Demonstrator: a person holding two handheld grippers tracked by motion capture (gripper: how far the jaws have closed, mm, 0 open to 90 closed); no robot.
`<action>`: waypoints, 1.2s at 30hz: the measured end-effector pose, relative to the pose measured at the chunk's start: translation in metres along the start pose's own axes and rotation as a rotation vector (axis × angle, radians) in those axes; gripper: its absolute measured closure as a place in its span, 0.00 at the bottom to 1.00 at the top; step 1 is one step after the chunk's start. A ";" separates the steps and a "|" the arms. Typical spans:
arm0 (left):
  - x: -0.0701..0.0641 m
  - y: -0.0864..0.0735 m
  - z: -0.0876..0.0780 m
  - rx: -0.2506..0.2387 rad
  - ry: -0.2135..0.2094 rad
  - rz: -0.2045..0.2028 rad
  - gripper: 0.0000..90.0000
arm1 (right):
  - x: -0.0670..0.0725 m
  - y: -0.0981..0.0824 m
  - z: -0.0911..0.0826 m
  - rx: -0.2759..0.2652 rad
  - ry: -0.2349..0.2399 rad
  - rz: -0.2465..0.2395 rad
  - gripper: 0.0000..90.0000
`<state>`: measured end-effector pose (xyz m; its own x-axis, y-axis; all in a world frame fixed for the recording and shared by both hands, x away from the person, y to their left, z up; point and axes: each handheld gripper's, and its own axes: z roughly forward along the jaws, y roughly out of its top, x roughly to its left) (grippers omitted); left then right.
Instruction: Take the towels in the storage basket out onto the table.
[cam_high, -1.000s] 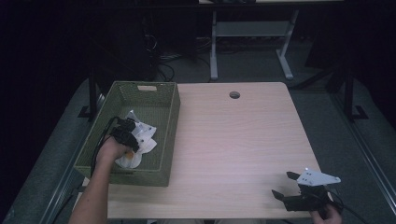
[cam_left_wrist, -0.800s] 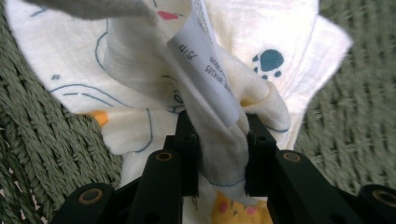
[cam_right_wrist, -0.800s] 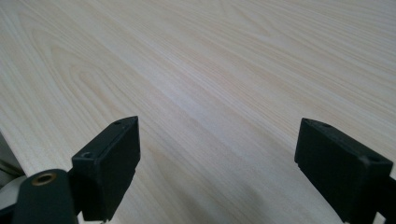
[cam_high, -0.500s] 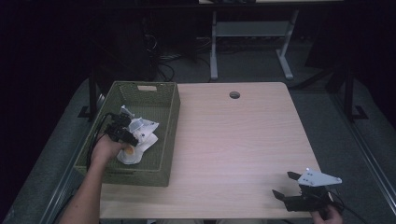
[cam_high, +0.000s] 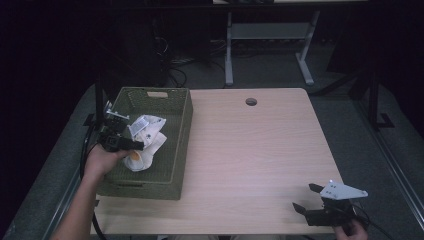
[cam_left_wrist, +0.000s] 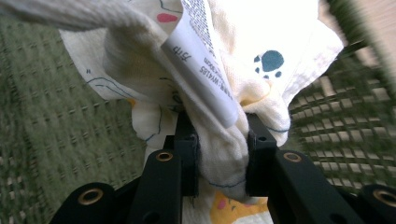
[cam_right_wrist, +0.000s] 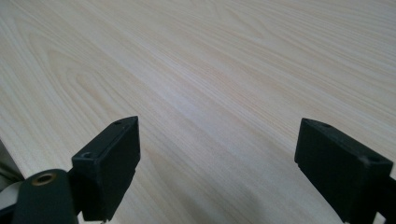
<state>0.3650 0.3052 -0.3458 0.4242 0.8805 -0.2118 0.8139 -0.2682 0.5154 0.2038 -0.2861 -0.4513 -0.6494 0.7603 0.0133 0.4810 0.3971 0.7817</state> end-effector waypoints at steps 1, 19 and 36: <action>0.000 0.000 -0.003 -0.015 -0.011 -0.006 0.80 | 0.000 0.000 0.000 0.000 0.000 0.000 0.15; 0.016 -0.008 -0.028 -0.188 -0.256 -0.046 0.80 | 0.000 0.000 -0.001 -0.005 -0.008 0.003 0.15; 0.018 -0.010 -0.041 -0.274 -0.443 -0.049 0.79 | -0.001 0.000 -0.004 -0.016 -0.018 0.017 0.15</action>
<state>0.3486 0.3400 -0.3206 0.5637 0.6236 -0.5416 0.7286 -0.0666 0.6817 0.2023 -0.2888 -0.4492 -0.6302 0.7763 0.0157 0.4827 0.3758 0.7910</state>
